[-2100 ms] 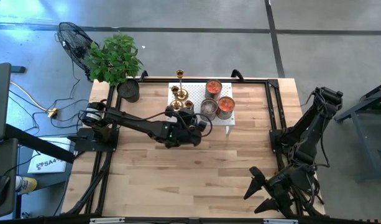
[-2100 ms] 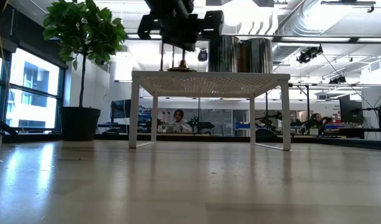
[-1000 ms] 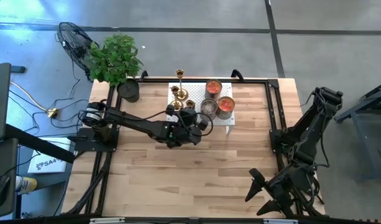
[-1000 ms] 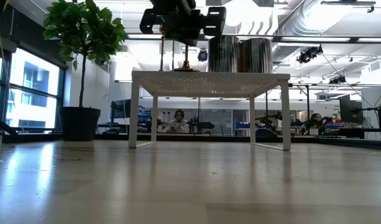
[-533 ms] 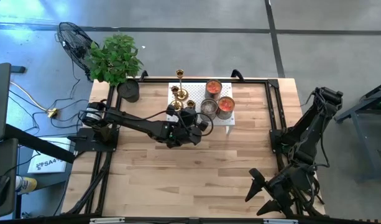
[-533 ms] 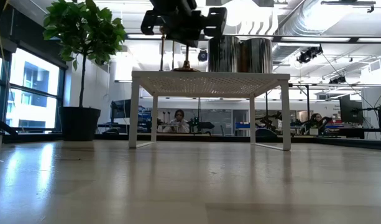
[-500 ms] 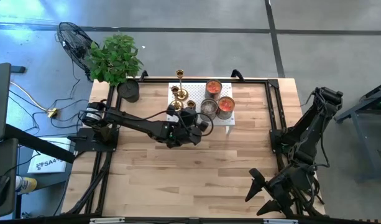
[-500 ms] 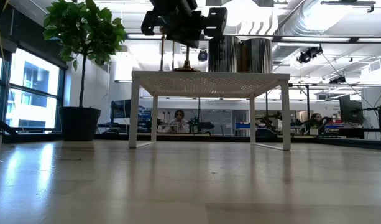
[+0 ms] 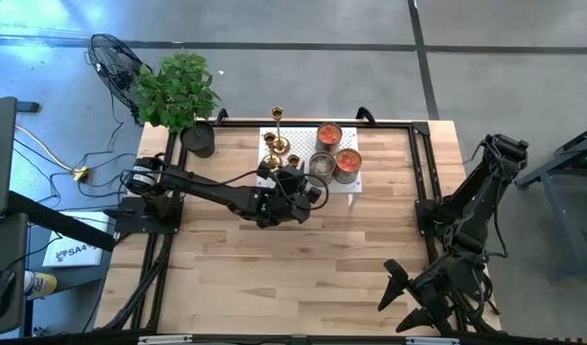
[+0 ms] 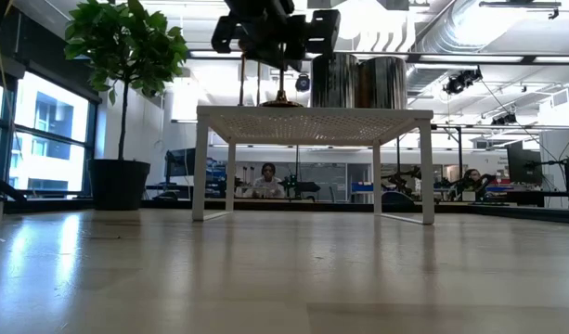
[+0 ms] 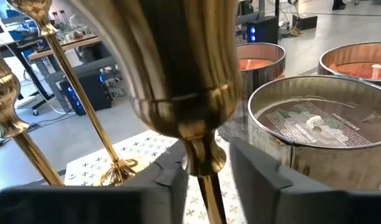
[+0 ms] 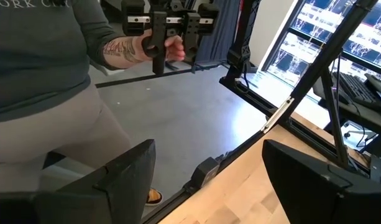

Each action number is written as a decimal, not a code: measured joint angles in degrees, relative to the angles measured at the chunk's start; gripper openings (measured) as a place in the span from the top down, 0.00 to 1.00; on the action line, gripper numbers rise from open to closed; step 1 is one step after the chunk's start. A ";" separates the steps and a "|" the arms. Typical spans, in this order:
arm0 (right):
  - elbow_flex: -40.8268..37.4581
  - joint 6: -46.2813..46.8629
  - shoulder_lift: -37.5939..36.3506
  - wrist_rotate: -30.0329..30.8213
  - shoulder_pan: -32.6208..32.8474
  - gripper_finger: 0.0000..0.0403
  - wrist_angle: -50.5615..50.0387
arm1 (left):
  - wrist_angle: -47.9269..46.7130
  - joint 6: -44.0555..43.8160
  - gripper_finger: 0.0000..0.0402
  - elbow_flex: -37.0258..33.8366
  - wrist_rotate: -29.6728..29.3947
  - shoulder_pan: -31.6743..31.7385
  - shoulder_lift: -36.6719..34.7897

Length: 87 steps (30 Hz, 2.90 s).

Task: Pick & Place candle stick holders
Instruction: Return to Home Position

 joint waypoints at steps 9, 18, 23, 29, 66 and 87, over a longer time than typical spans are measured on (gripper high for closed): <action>0.00 0.00 0.00 0.00 0.02 0.28 -0.01 | 0.09 -0.40 0.46 0.00 -0.67 -0.02 0.00; 0.00 0.00 0.00 0.00 0.02 0.28 -0.02 | 0.17 -0.40 0.41 0.00 0.37 -0.04 0.00; 0.00 0.00 0.00 0.00 0.02 0.28 -0.07 | 0.15 -0.13 0.41 0.00 0.30 -0.07 0.00; 0.00 0.00 0.00 0.00 0.02 0.28 -0.24 | -0.23 0.10 0.41 0.00 -4.37 -2.45 0.00; 0.04 0.99 -0.04 5.62 -2.01 0.28 6.03 | -5.60 12.04 0.41 0.00 2.68 -38.67 -1.03; 0.72 -11.54 -1.44 11.27 -6.66 0.46 13.70 | 9.88 46.19 0.62 8.77 1.33 -40.48 -1.66</action>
